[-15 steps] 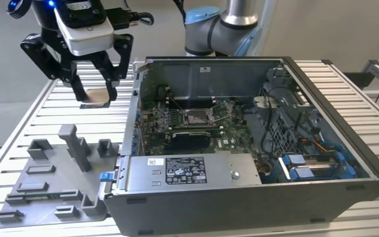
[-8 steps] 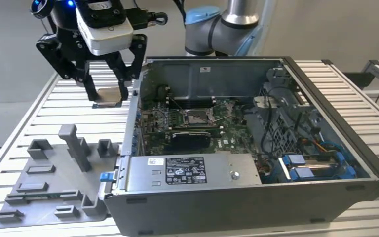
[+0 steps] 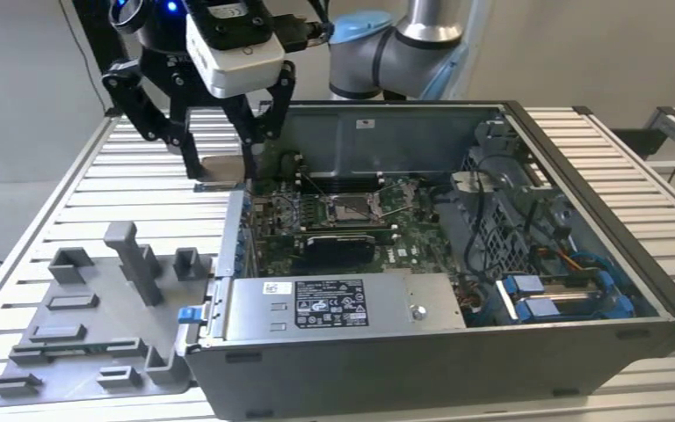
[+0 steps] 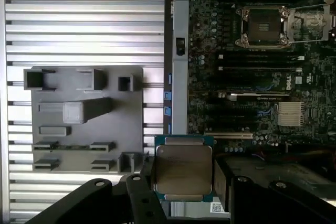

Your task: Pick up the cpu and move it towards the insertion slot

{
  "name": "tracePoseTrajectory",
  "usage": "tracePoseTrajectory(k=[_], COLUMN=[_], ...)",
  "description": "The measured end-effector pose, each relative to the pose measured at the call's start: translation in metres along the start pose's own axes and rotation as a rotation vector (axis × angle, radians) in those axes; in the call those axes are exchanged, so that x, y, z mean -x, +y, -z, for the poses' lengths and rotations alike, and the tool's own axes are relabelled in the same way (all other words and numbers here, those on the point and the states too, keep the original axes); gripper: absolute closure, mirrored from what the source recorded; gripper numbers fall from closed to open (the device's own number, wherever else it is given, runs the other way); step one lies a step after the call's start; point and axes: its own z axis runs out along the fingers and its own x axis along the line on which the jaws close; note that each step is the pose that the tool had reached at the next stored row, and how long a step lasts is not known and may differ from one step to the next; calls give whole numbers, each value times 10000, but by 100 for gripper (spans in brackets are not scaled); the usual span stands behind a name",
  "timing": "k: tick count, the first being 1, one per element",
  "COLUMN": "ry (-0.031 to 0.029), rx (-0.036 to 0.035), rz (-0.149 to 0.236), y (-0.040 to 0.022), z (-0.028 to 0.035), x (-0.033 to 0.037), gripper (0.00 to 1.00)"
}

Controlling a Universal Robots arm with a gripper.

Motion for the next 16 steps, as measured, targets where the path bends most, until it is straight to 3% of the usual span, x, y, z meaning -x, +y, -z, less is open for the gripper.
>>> tracePoseTrajectory(k=[16], ry=[38], rx=[0], rz=[0], y=[3], z=[0], x=[524], gripper=[100])
